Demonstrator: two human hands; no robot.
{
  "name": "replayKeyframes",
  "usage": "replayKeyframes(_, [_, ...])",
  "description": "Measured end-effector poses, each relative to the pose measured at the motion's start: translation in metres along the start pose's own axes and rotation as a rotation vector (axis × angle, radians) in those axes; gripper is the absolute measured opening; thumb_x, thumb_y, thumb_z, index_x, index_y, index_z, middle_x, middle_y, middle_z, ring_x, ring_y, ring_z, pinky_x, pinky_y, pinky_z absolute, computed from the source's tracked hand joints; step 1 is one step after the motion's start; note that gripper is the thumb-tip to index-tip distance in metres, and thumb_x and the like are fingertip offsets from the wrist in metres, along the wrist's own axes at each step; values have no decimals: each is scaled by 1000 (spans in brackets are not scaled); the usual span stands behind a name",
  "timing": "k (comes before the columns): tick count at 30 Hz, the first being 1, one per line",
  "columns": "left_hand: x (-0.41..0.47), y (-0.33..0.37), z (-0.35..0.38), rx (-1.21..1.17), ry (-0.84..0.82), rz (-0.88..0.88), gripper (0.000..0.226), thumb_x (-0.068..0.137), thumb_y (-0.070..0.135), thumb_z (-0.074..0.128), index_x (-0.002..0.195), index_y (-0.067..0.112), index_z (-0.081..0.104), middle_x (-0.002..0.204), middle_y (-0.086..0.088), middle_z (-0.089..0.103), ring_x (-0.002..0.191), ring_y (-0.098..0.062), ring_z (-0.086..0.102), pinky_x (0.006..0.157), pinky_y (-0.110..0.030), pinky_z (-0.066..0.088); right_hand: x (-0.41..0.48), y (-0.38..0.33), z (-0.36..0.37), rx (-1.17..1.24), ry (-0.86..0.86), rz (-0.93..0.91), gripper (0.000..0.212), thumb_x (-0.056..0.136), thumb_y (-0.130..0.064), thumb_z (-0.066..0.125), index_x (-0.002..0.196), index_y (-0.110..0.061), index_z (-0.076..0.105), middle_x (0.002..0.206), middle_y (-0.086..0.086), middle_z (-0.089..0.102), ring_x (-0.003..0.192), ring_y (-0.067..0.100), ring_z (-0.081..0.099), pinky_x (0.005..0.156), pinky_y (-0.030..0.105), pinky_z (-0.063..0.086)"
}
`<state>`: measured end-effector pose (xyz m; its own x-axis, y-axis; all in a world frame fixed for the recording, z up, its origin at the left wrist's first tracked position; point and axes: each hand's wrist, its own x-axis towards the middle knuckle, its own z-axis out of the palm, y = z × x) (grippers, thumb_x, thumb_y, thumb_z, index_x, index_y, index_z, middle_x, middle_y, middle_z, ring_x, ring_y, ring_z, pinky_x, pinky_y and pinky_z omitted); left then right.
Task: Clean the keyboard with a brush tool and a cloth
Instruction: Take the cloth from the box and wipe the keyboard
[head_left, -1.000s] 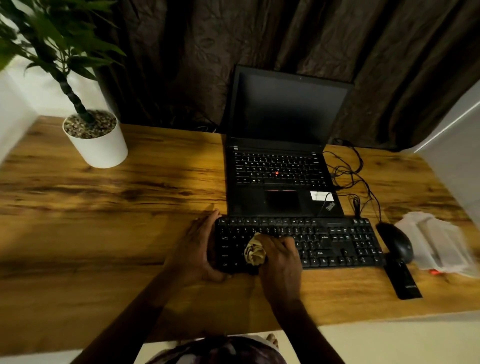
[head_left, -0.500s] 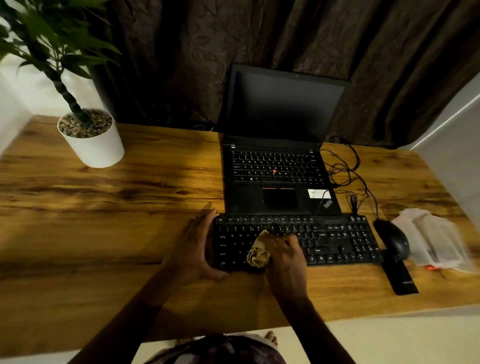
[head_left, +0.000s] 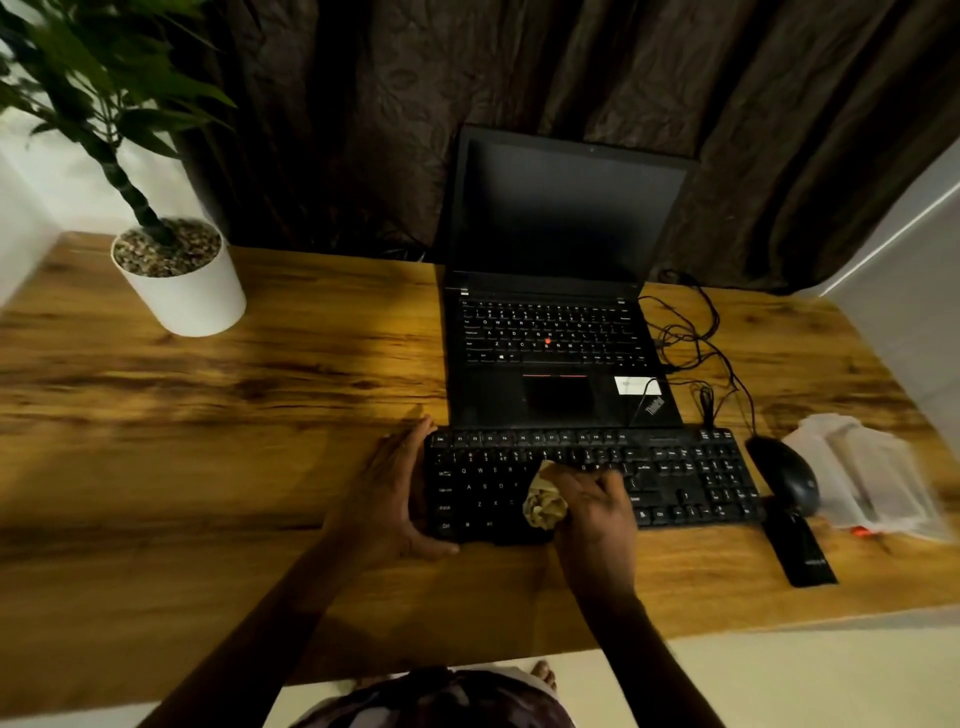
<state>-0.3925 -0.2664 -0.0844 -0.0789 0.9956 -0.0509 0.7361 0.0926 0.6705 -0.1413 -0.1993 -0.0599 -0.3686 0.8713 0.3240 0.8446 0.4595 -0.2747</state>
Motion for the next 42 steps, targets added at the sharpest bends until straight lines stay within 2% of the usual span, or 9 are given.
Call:
replayKeyframes(3, [1,-1,0,-8,2,0,149,43,74,82,157,31,-5,163,4,17,148,-18,17,120,-40,23,4,8,-5,-42,-9,64,55,63,13,77,108,-17,70,98,1,75,90,25,56,64,30,43])
replayKeyframes(8, [0,0,0,-26,-14,-3,150,43,74,82,156,34,-8,163,5,15,148,-17,15,120,-43,23,1,3,-1,-20,-25,-54,46,67,6,75,107,-17,71,101,-2,74,91,21,52,61,24,38])
replayKeyframes(13, [0,1,-1,-5,3,-6,150,42,77,80,156,33,-6,161,5,18,146,-17,20,118,-42,26,5,16,-10,-69,19,118,57,59,17,73,105,-15,71,95,5,75,85,28,56,64,29,36])
replayKeyframes(17, [1,-1,0,0,-7,-8,150,42,78,80,156,33,-7,162,5,16,147,-16,18,118,-46,27,1,9,-6,-74,2,12,56,57,17,75,103,-14,72,95,4,75,88,29,57,61,29,41])
replayKeyframes(25, [2,-2,0,-5,-29,-22,150,42,81,76,155,35,-9,163,4,15,148,-17,17,119,-47,26,7,29,-20,-63,115,119,56,54,22,72,100,-11,73,87,10,75,80,14,35,58,30,38])
replayKeyframes(30, [2,-2,0,-7,-27,-10,150,42,82,76,156,33,-9,163,4,15,148,-17,17,120,-47,25,2,41,-17,-125,52,44,43,70,9,55,103,-14,71,94,6,75,80,22,53,66,31,36])
replayKeyframes(35, [1,-1,0,0,-17,-12,150,42,81,77,156,32,-7,163,3,15,148,-17,16,120,-45,24,5,45,-26,-80,170,136,54,56,24,69,99,-8,71,82,10,73,71,8,35,68,34,42])
replayKeyframes(39, [1,0,-1,-2,-17,-14,150,42,78,79,157,31,-5,164,3,13,148,-17,15,120,-43,23,3,38,-21,-110,66,31,53,58,19,72,101,-12,73,93,6,75,81,14,37,64,28,30])
replayKeyframes(42, [0,1,-1,2,-20,-18,149,42,79,77,157,31,-5,163,3,14,148,-17,16,119,-40,22,3,59,-24,-130,104,159,52,62,19,71,105,-11,72,92,9,74,80,22,45,64,28,27])
